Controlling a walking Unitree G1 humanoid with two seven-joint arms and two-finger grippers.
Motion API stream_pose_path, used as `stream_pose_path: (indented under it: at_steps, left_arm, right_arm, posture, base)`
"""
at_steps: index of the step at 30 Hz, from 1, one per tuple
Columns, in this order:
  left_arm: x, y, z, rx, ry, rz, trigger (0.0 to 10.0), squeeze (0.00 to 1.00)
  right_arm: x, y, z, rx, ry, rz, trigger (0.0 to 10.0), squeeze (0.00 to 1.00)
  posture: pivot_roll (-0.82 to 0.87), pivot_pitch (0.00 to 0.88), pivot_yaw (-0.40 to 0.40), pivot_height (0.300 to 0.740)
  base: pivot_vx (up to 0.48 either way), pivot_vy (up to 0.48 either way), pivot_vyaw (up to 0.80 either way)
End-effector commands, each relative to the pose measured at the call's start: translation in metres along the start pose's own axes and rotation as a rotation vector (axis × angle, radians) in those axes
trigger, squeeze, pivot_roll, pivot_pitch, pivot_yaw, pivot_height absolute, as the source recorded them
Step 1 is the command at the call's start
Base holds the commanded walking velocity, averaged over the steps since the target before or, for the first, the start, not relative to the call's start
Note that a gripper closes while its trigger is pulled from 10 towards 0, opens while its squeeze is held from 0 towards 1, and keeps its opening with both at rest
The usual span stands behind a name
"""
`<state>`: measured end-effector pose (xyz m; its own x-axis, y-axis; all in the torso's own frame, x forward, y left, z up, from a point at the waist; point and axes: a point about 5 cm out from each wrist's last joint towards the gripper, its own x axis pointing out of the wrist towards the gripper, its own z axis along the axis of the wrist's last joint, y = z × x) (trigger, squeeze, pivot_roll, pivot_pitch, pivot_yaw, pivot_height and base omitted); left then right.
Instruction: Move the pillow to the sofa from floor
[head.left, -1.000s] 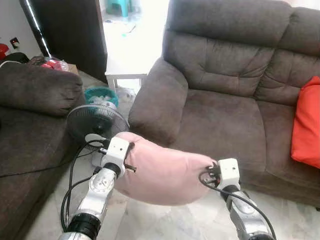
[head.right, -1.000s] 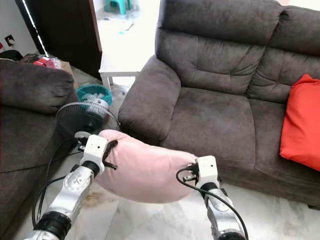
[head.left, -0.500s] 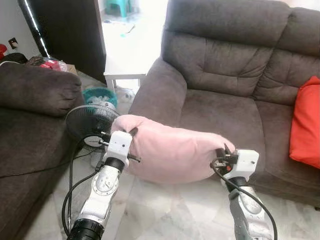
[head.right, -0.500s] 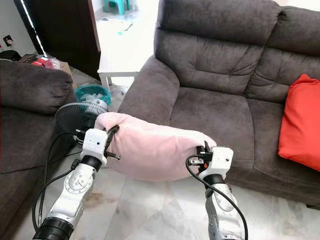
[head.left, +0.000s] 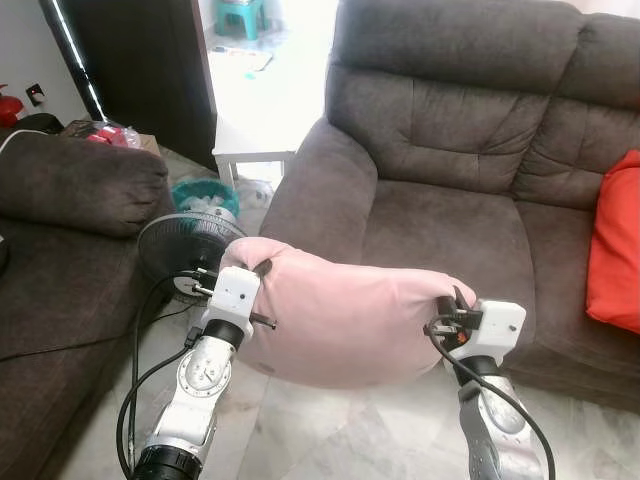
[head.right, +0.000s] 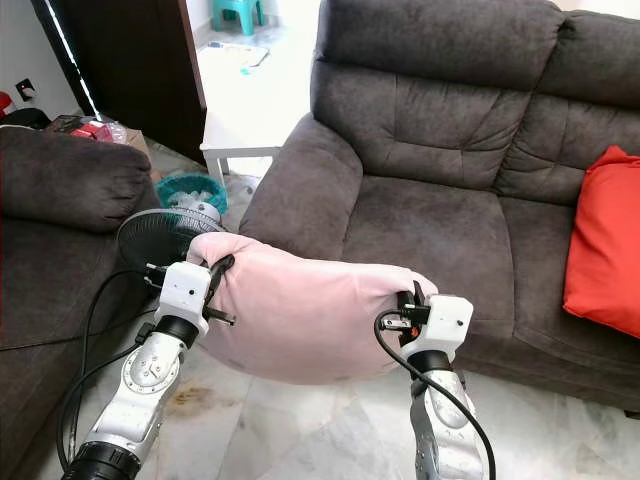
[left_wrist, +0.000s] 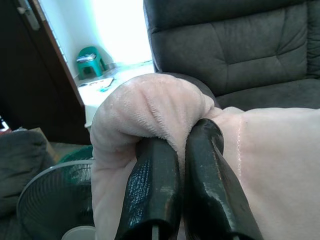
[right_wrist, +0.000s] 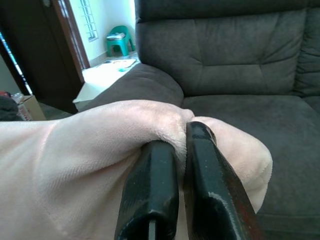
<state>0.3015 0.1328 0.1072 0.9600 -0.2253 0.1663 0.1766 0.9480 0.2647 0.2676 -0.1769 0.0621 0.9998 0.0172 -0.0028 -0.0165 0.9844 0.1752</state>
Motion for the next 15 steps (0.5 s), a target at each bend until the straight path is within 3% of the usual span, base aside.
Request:
stream_pose_path:
  at_steps: [1, 12, 15]
  left_arm:
    - [0.0069, 0.0048, 0.0088, 0.010, -0.037, 0.008, 10.0, 0.00]
    - [0.0053, 0.0048, 0.0025, -0.016, -0.005, 0.005, 10.0, 0.00]
    - [0.0063, 0.0029, 0.0029, -0.016, -0.006, 0.001, 10.0, 0.00]
  right_arm:
    - [0.0013, 0.0005, 0.0132, 0.003, -0.062, -0.013, 10.0, 0.00]
    - [0.0067, 0.0035, 0.0147, 0.003, -0.063, -0.015, 10.0, 0.00]
    - [0.0082, -0.0011, 0.0165, 0.000, -0.069, -0.047, 10.0, 0.00]
  posture:
    - [0.04, 0.000, -0.031, 0.740]
    - [0.04, 0.000, -0.029, 0.740]
    - [0.04, 0.000, -0.031, 0.740]
  base:
    - [0.000, 0.000, 0.00]
    - [0.000, 0.000, 0.00]
    - [0.000, 0.000, -0.68]
